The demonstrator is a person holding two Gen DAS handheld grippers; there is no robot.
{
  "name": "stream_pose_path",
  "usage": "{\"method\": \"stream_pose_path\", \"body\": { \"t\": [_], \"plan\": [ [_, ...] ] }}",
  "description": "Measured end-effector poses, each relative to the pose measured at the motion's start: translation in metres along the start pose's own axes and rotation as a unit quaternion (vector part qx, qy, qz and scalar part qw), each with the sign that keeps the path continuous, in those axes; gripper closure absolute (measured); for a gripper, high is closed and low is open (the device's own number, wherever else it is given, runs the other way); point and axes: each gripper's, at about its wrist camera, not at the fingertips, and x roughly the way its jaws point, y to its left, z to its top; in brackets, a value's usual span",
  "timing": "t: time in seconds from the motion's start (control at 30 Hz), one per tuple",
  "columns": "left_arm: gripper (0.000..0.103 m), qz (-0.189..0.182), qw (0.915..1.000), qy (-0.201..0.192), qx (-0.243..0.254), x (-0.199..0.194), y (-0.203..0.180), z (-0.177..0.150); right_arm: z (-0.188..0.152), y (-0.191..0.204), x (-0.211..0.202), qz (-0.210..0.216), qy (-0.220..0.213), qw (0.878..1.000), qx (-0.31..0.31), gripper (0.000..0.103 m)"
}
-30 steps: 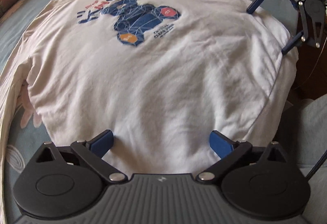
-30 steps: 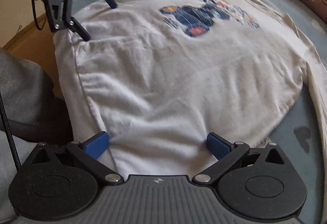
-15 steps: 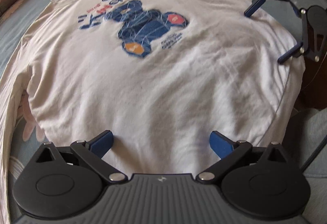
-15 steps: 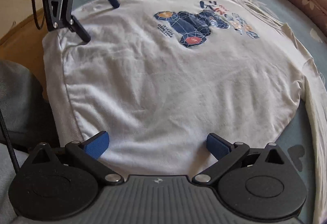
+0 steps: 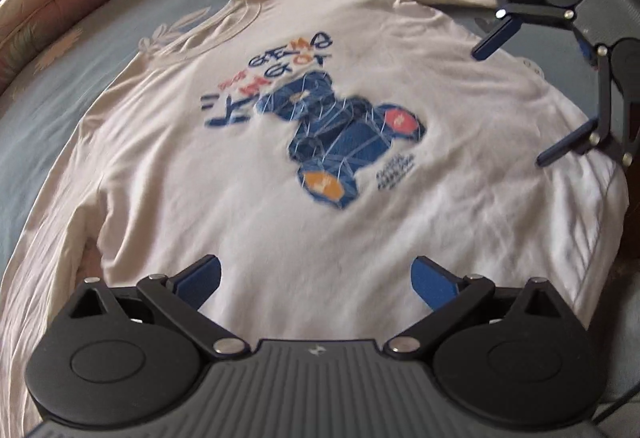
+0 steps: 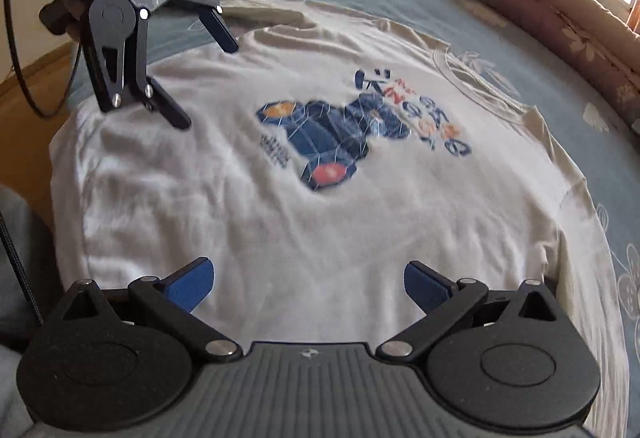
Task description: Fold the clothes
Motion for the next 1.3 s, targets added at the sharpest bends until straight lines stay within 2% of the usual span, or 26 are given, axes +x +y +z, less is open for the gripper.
{"method": "stream_pose_path", "body": {
  "t": [0.1,0.2,0.3,0.4,0.47,0.6,0.77,0.97,1.3],
  "plan": [
    [0.002,-0.023,0.9994,-0.017,0.021,0.01,-0.015,0.012,0.013,-0.006,0.021,0.0,-0.008,1.0,0.016,0.0],
    [0.002,-0.041,0.9982,-0.011,0.042,0.014,-0.032,0.01,0.007,-0.008,0.034,0.003,0.008,1.0,0.016,0.0],
    [0.002,-0.055,0.9962,0.015,0.066,0.007,-0.047,-0.011,-0.005,-0.012,0.03,0.013,0.007,1.0,0.026,0.0],
    [0.002,-0.05,0.9955,0.028,0.075,-0.004,-0.052,-0.036,-0.012,-0.013,0.027,0.014,0.011,0.999,0.035,0.0],
    [0.002,-0.053,0.9954,0.047,0.064,-0.009,-0.048,-0.038,-0.012,-0.011,0.027,0.011,0.011,0.999,0.037,0.0],
    [0.002,-0.029,0.9984,0.035,0.033,-0.014,-0.033,-0.03,-0.013,-0.011,0.027,0.01,0.009,0.999,0.042,0.0],
    [0.002,-0.013,0.9969,0.06,-0.05,0.001,-0.007,-0.039,-0.012,-0.01,0.028,0.007,0.011,0.999,0.044,0.0],
    [0.002,-0.009,0.9917,0.106,-0.072,-0.018,0.007,-0.066,-0.011,-0.011,0.028,0.01,0.015,0.999,0.044,0.0],
    [0.002,0.037,0.9955,0.026,-0.084,0.018,0.047,0.001,-0.008,-0.012,0.03,0.012,0.023,0.999,0.046,0.0]
  ]
}}
